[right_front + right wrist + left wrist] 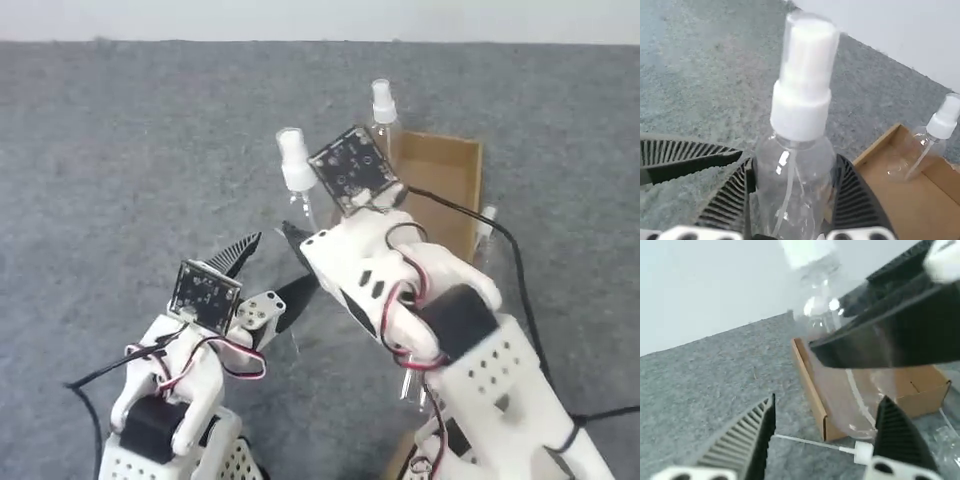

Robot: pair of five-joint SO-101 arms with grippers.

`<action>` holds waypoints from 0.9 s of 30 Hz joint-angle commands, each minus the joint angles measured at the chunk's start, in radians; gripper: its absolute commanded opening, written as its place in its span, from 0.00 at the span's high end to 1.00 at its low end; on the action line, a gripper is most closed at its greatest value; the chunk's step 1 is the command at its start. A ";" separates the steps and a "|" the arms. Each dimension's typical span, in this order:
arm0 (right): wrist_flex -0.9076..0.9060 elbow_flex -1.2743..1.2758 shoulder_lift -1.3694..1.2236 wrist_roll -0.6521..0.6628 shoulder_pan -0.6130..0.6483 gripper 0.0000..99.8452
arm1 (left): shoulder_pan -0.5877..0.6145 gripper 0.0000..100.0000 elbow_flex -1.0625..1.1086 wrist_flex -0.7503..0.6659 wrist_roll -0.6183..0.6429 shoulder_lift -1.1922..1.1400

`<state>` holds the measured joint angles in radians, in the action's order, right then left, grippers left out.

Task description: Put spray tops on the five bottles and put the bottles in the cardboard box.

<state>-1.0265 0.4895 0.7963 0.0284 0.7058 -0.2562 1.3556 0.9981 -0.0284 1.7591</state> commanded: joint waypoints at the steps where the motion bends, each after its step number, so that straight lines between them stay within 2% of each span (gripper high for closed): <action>1: -0.033 -0.074 0.076 -0.006 0.012 0.99 | 0.000 0.71 0.001 -0.025 -0.008 -0.021; 9: -0.053 -0.077 0.081 -0.005 -0.036 0.99 | 0.000 0.71 0.004 -0.025 -0.008 -0.020; 12: -0.042 -0.078 0.071 0.000 -0.133 0.99 | -0.006 0.71 0.004 -0.021 -0.008 -0.020; 15: 0.008 -0.074 0.064 0.072 -0.259 0.99 | -0.006 0.71 0.004 -0.020 -0.008 -0.020; 21: 0.199 -0.034 -0.081 0.092 -0.498 0.99 | 0.000 0.71 0.004 -0.023 -0.008 -0.020; 27: 0.503 0.069 -0.288 0.083 -0.582 0.99 | 0.025 0.85 -0.001 -0.029 -0.008 -0.018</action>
<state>-0.7211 0.5462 0.6168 0.1051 0.1734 -0.2608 1.3571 0.9981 -0.0315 1.7591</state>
